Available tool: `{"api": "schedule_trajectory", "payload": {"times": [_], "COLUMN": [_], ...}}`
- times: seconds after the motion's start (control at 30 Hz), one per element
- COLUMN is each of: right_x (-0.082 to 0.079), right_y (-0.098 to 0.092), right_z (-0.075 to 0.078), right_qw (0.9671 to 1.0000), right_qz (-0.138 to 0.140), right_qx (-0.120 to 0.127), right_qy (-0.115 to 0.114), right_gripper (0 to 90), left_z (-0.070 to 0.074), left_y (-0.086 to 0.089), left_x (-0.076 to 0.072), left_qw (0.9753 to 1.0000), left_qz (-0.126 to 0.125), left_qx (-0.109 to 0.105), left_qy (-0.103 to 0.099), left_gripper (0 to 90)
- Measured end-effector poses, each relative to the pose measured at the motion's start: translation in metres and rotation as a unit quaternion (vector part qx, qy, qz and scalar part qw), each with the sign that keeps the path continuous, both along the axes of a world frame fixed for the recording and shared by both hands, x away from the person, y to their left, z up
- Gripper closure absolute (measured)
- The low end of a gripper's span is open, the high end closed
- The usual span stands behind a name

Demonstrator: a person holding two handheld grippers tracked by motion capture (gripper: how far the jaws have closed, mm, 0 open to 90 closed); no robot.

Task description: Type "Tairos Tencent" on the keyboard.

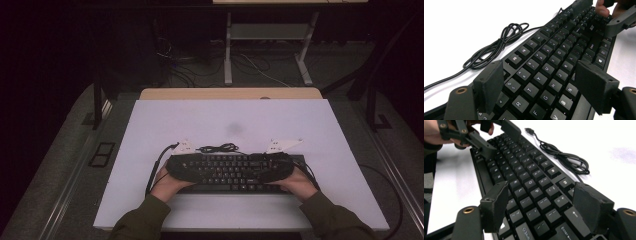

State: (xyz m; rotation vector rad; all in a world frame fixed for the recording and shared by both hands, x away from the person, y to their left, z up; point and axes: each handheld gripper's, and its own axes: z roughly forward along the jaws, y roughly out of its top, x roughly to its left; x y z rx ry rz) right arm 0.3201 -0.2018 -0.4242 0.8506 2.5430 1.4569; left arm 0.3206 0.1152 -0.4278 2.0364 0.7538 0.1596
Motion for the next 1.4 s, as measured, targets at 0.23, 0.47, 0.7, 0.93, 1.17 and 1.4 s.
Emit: {"api": "schedule_trajectory", "payload": {"times": [0.23,0.47,0.7,0.93,1.17,1.4], "right_x": [0.005,0.009,0.014,0.017,0.019,0.020], "right_y": [0.003,0.006,0.011,0.018,0.025,0.031], "right_z": [0.002,0.003,0.003,0.003,0.002,0.001], "right_qw": [0.9999,0.9999,0.9999,0.9999,0.9998,0.9998], "right_qz": [-0.008,-0.006,-0.003,0.003,0.009,0.014], "right_qx": [0.008,0.013,0.014,0.015,0.017,0.016], "right_qy": [0.002,0.000,0.003,-0.002,0.000,0.002], "right_gripper": [24.8,24.4,24.3,24.4,24.4,24.4], "left_z": [0.001,0.000,0.000,-0.001,0.000,0.001], "left_y": [0.006,0.010,0.017,0.025,0.032,0.040], "left_x": [-0.002,-0.006,-0.010,-0.014,-0.018,-0.022], "left_qw": [1.0000,0.9999,0.9997,0.9994,0.9989,0.9983], "left_qz": [0.006,0.010,0.020,0.032,0.044,0.054], "left_qx": [-0.004,-0.005,-0.007,-0.010,-0.009,-0.008], "left_qy": [-0.005,-0.004,-0.008,-0.011,-0.015,-0.019], "left_gripper": [21.4,21.4,21.6,23.6,28.0,40.1]}}
